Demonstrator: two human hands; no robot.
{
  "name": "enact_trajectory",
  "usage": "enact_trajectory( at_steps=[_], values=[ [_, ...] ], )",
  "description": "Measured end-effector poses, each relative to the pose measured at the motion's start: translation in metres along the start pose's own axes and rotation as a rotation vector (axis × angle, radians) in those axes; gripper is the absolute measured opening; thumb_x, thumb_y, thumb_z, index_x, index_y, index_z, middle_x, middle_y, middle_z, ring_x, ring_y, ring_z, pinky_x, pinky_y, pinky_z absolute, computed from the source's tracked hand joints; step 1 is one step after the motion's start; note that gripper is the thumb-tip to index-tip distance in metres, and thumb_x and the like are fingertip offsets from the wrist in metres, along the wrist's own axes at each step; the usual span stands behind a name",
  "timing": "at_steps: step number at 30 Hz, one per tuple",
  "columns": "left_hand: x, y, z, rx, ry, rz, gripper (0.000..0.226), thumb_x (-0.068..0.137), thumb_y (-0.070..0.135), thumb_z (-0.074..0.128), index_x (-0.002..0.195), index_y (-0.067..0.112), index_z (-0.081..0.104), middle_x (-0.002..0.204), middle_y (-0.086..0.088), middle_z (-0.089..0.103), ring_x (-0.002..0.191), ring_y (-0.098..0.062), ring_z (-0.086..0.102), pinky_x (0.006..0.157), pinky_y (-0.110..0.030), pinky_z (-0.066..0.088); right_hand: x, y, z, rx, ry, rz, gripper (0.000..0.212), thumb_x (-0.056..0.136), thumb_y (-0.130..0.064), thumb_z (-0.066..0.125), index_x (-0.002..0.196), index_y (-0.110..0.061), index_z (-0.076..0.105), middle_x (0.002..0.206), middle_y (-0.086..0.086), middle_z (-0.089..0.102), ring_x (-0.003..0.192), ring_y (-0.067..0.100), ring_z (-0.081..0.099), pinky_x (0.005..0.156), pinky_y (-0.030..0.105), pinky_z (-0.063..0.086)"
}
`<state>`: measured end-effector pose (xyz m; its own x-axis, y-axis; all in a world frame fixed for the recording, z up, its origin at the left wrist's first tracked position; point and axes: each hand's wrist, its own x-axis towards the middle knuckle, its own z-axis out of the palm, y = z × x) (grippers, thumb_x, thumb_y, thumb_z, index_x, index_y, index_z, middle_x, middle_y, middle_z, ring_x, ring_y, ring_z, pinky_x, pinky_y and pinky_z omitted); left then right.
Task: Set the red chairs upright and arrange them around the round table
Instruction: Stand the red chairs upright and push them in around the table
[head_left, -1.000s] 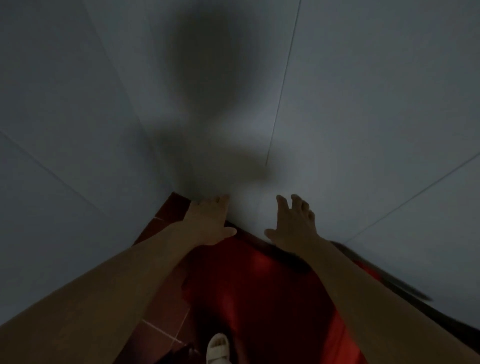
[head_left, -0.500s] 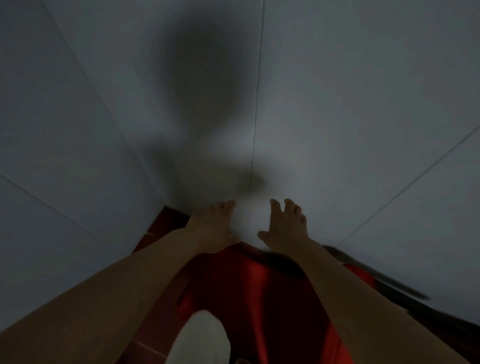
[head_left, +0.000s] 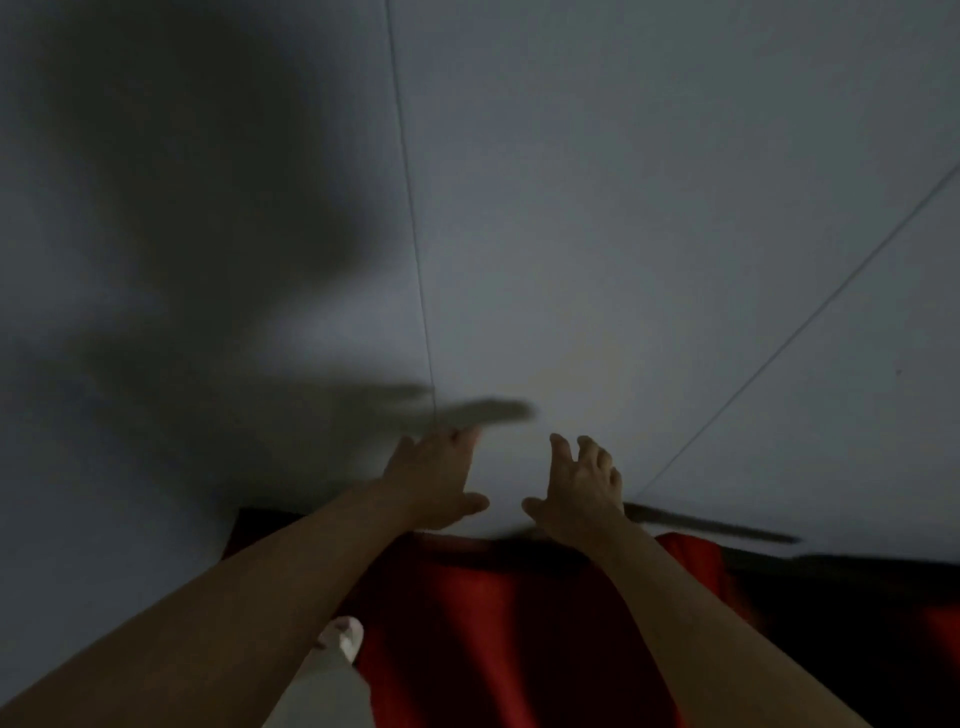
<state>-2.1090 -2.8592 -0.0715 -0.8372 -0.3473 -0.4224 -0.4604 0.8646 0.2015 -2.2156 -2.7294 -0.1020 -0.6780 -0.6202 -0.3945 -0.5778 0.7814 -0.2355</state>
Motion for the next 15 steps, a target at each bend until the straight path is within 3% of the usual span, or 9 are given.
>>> enact_trajectory(
  at_steps=[9, 15],
  values=[
    [0.071, -0.057, -0.024, 0.106, -0.185, 0.548, 0.085, 0.087, 0.044, 0.061, 0.151, 0.015, 0.012, 0.154, -0.009, 0.026, 0.137, -0.025, 0.031, 0.110, -0.038, 0.031, 0.013, -0.061, 0.019, 0.268, 0.151, 0.583, 0.091, 0.084, -0.045, 0.064, 0.149, -0.019, 0.007, 0.154, 0.016, 0.006, 0.141, 0.036, 0.012, 0.114, 0.046, 0.016],
    [0.065, -0.074, -0.031, 0.247, -0.282, 0.782, 0.084, 0.088, 0.049, 0.058, 0.149, 0.016, 0.011, 0.152, -0.010, 0.026, 0.136, -0.027, 0.031, 0.109, -0.044, 0.031, -0.037, -0.103, 0.027, 0.313, 0.242, 0.840, 0.094, 0.083, -0.045, 0.065, 0.150, -0.020, 0.005, 0.155, 0.017, 0.004, 0.142, 0.036, 0.009, 0.115, 0.048, 0.014]
  ],
)
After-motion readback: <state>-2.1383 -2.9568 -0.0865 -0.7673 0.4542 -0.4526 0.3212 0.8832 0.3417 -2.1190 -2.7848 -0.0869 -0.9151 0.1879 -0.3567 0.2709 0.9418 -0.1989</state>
